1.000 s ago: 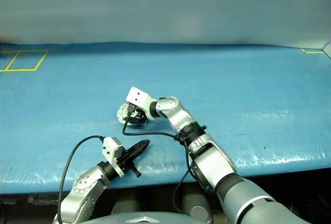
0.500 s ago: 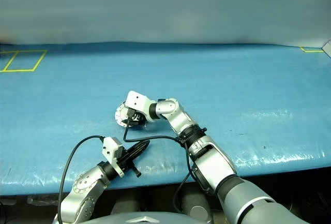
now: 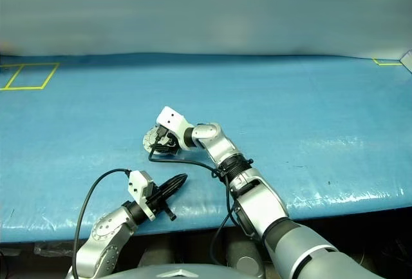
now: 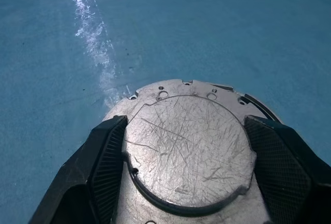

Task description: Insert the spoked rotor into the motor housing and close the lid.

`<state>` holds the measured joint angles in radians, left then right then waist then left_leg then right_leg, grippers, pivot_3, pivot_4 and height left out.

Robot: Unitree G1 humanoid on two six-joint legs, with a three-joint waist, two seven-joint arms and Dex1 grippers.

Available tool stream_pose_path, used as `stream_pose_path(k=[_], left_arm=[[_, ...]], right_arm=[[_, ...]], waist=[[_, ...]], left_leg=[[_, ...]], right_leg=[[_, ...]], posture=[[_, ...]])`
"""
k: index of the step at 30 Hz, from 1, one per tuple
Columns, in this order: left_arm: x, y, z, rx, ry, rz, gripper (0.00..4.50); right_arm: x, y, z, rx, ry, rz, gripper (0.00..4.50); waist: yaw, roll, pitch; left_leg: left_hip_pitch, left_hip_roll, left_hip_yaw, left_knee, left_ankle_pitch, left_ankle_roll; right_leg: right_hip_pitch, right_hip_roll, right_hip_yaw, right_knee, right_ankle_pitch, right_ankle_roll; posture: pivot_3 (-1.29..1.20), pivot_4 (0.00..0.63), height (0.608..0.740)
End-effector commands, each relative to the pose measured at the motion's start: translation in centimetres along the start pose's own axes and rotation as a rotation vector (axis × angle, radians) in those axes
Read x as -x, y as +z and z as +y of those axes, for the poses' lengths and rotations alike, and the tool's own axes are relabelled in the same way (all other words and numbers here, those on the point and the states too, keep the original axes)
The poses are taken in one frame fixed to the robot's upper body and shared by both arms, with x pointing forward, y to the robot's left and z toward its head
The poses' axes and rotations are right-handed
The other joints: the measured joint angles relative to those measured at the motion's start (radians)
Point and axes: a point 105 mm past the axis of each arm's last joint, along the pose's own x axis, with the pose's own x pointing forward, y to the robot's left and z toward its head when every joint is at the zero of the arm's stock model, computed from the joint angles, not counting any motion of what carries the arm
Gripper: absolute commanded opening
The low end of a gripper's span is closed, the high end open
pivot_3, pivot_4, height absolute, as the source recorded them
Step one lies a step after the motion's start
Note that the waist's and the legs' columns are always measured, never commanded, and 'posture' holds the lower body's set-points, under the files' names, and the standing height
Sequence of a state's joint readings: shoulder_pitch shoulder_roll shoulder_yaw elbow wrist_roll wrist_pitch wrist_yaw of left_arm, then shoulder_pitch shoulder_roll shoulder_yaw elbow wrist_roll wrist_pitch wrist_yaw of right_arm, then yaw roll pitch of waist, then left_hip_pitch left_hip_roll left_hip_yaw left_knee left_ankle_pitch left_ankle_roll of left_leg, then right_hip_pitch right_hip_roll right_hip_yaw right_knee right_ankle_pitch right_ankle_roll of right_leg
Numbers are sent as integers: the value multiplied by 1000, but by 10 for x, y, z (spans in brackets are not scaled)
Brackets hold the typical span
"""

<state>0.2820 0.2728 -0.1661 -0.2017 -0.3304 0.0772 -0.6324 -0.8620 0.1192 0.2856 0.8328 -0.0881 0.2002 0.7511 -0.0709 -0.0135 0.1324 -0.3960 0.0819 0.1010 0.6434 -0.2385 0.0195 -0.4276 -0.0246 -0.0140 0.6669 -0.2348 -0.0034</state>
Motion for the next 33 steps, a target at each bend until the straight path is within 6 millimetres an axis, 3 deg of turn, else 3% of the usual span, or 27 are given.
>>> stream_pose_path(k=[1, 12, 24, 33], left_arm=[[-3, 13, -4, -32, -18, -49, 0], [-4, 14, -4, -34, -28, -44, 0], [-5, 13, -5, -30, -39, -42, 0], [-5, 13, -5, -28, -38, -41, 0]], right_arm=[[0, -25, -6, -135, -95, 89, 3265], [9, -40, -22, -287, -309, 157, 3265], [22, -50, -27, -446, -493, 157, 3265], [33, -56, -36, -438, -604, 137, 3265]], waist=[[3, 0, 0], [34, 0, 0], [55, 1, 0], [60, 2, 0]], left_leg=[[0, 0, 0, 0, 0, 0], [-2, -3, -1, 2, -1, -1], [-10, -6, -6, 2, -1, 0], [-16, -10, -14, 5, 0, 0]], right_leg=[[0, 0, 0, 0, 0, 0], [-2, -6, -3, -4, 1, 3], [-2, -12, -12, -8, 1, 4], [-2, -18, -23, -9, -1, 7]], posture=[[0, 150, 740], [0, 150, 740], [0, 150, 740], [0, 150, 740]])
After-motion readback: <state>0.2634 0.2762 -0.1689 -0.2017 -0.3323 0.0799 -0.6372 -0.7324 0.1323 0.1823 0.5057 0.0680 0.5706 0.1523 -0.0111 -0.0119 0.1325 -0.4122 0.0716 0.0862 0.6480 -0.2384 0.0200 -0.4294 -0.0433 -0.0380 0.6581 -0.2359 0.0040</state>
